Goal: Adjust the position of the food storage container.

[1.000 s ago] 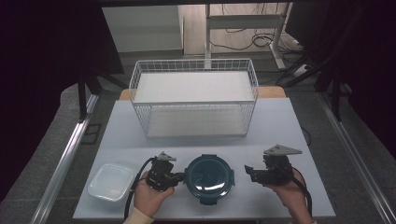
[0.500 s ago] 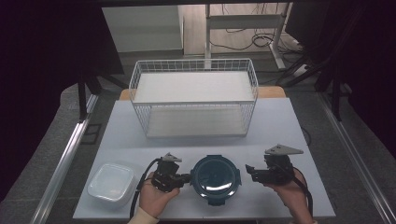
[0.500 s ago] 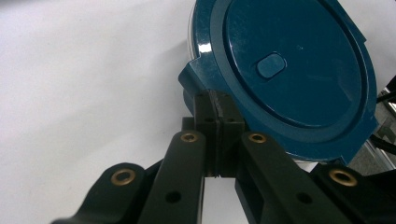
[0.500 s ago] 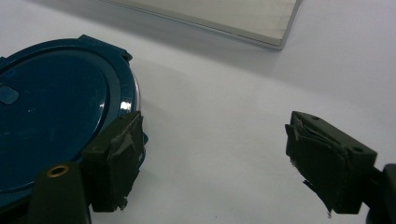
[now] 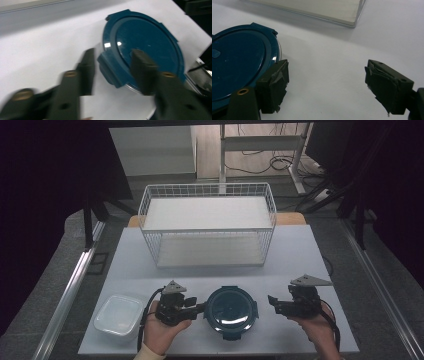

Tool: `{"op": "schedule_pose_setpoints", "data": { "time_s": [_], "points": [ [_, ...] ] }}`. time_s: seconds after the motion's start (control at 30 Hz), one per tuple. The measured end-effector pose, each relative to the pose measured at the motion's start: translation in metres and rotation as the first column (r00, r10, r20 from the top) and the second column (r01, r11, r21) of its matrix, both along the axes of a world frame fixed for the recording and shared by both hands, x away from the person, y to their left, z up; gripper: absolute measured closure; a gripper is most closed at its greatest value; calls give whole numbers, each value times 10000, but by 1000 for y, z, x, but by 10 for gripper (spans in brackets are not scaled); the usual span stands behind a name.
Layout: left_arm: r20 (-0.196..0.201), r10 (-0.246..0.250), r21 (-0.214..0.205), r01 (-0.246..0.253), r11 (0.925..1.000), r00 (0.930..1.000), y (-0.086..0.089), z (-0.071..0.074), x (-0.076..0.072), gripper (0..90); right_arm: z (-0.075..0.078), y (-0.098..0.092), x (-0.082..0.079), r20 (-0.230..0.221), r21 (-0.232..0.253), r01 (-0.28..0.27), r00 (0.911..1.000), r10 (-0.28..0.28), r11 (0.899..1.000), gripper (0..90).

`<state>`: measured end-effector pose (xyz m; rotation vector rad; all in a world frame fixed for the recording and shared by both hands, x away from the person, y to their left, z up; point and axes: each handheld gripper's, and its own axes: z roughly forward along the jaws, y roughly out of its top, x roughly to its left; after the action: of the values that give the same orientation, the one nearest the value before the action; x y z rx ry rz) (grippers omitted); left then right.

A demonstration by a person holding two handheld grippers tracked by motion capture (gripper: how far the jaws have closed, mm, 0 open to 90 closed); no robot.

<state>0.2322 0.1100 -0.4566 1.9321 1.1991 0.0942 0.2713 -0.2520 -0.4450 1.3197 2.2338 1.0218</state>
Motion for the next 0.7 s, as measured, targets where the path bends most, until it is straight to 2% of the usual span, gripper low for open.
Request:
{"op": "schedule_pose_setpoints", "data": {
  "time_s": [0.07,0.13,0.2,0.33,0.47,0.6,0.7],
  "points": [
    [-95,-212,-145,211,9997,9997,2,1,0,411,0,-1,0,-36,123,-20,10000,20,9999,190],
    [-191,-127,-615,115,9980,9997,4,2,2,349,0,-2,0,-76,242,-175,9998,177,9996,190],
    [-233,-148,-647,133,9978,9996,4,2,4,304,1,-2,-1,-93,416,-386,9992,391,9984,189],
    [-288,-274,-589,257,9979,9992,4,4,3,267,2,-2,-2,-79,624,-716,9974,722,9955,186],
    [-64,-459,-391,456,9982,9989,10,7,-2,246,2,-1,0,-80,713,-856,9962,863,9938,183],
    [-21,-292,-363,291,9989,9996,17,4,-3,240,2,0,1,-180,806,-933,9953,950,9924,181],
    [-107,-206,-490,200,9986,9997,20,2,-3,230,2,0,2,-243,960,-1002,9944,1030,9903,180]
  ]
}}
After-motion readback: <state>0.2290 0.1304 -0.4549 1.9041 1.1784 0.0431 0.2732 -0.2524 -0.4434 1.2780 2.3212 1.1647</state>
